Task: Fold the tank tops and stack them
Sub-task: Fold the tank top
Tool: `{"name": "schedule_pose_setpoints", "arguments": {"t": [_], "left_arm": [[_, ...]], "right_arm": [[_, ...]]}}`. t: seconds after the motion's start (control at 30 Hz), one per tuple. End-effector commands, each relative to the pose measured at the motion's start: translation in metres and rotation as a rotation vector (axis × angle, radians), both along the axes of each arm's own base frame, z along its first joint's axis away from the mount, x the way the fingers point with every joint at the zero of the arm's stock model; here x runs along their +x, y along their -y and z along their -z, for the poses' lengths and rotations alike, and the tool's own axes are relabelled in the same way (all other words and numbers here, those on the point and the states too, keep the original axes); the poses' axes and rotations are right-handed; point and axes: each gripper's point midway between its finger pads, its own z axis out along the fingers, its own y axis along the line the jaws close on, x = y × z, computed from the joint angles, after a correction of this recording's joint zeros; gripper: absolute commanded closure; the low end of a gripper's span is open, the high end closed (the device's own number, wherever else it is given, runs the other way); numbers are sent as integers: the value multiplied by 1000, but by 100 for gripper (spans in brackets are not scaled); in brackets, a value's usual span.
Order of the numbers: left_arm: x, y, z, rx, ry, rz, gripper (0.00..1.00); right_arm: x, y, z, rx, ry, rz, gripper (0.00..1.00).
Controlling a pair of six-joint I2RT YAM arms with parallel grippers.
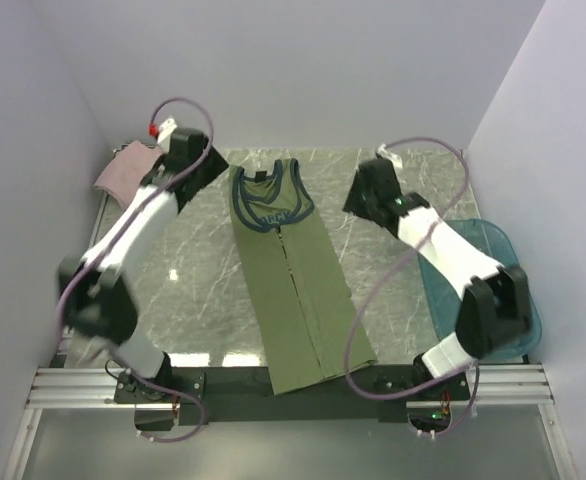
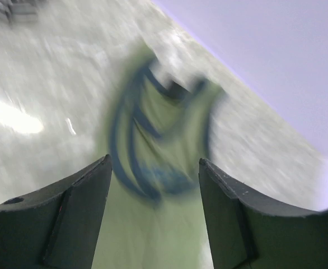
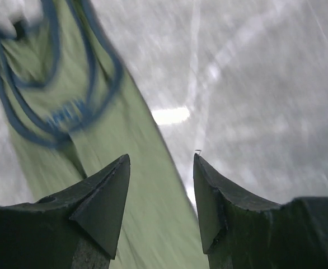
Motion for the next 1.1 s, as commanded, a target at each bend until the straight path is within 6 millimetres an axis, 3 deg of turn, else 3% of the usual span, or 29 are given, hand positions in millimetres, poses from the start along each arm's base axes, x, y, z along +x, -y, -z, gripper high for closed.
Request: {"name": "schedule_pose_setpoints", "arguments": {"t": [0.0, 0.03, 0.1, 0.13, 0.23, 0.27, 0.33, 0.4, 0.5, 0.63, 0.67, 0.83, 1.07], "left_arm": [[-76, 22, 25, -155, -90, -93, 31], [-100, 25, 61, -154, -152, -83, 32], [-128, 49, 73, -227, -174, -21, 35], [-142, 56, 94, -229, -209, 14, 38], [-164, 88, 112, -202, -274, 88, 40], [-178, 98, 126, -164, -326, 111, 40], [-182, 97, 136, -118, -348, 79, 40], [-194, 87, 156, -55, -422, 21, 40], [-193, 72, 170, 48, -456, -49, 38], [-174, 76, 177, 122, -461, -35, 37], [-171, 77, 187, 142, -486, -27, 38], [-145, 77, 200, 224, -529, 0, 38], [-103, 41, 217, 214, -575, -62, 40]], "right_arm": [[-46, 15, 18, 1, -45, 9, 44], [-65, 10, 37, 6, -90, -54, 44], [-78, 1, 34, 31, -64, -128, 44], [-91, -14, 42, 37, -84, -200, 44], [-100, -43, 48, -24, -83, -294, 44], [-99, -44, 63, -69, -122, -291, 44], [-97, -58, 71, -91, -140, -320, 44], [-96, -63, 96, -155, -199, -318, 45], [-87, -69, 119, -214, -252, -311, 46], [-72, -79, 134, -235, -282, -311, 46], [-72, -80, 142, -243, -303, -310, 46], [-62, -82, 147, -297, -347, -285, 46], [-41, -92, 148, -288, -363, -222, 46]]}}
